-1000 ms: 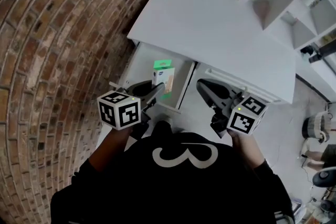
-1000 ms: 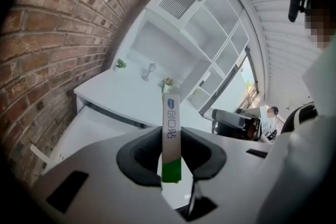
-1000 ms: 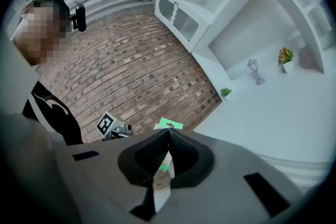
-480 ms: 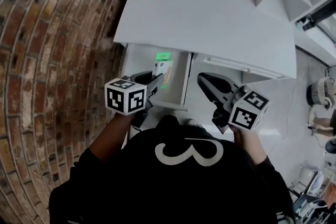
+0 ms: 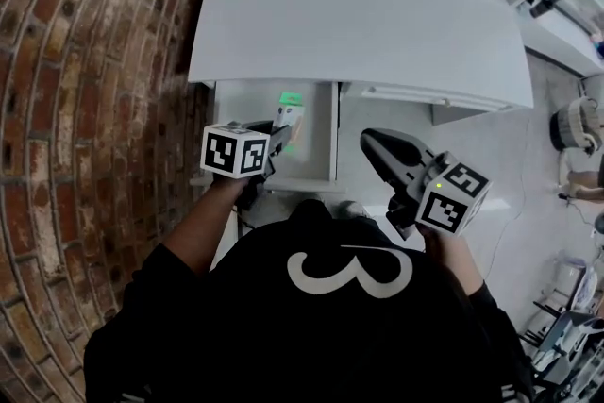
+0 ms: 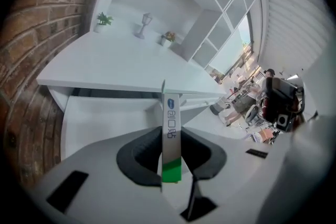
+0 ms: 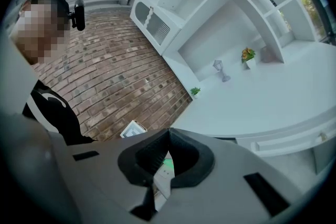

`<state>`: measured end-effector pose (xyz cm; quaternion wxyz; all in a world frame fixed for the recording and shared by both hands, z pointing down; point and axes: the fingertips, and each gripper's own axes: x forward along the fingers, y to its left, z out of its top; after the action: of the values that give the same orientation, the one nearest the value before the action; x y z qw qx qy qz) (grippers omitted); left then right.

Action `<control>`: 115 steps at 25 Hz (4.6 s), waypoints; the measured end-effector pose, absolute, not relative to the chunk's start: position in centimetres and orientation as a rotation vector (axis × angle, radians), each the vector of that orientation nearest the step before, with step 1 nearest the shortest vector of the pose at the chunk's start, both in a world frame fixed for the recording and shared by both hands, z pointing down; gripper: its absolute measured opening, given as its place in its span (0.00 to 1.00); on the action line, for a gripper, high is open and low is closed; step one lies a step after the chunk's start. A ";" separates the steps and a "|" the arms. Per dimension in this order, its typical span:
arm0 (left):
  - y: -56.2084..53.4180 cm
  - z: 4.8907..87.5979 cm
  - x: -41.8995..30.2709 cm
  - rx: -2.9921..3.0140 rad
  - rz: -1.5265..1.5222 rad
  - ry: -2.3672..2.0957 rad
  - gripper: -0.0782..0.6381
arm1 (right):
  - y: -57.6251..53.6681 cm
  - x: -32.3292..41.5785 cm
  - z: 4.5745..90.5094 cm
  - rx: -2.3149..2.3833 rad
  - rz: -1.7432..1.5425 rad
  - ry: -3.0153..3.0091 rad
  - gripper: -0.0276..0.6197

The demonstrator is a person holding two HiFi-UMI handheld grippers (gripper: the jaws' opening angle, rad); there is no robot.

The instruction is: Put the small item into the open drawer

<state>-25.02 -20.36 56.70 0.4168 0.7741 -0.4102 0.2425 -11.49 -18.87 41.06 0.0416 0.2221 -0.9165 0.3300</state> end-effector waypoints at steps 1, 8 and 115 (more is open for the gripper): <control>-20.5 57.2 -25.1 1.946 0.631 -1.025 0.24 | -18.9 -11.4 41.2 0.692 1.013 -2.799 0.06; -22.2 61.1 -24.9 2.016 0.775 -0.969 0.24 | -18.6 -10.9 42.1 0.760 1.026 -2.759 0.06; -9.3 28.7 -6.1 2.575 0.080 -0.949 0.12 | -8.6 -0.7 29.0 0.499 0.589 -3.156 0.05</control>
<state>-6.07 -9.26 28.73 0.1966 0.9196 -0.3389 0.0284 -0.66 -8.61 29.04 -0.0536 0.1532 -0.9700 0.1810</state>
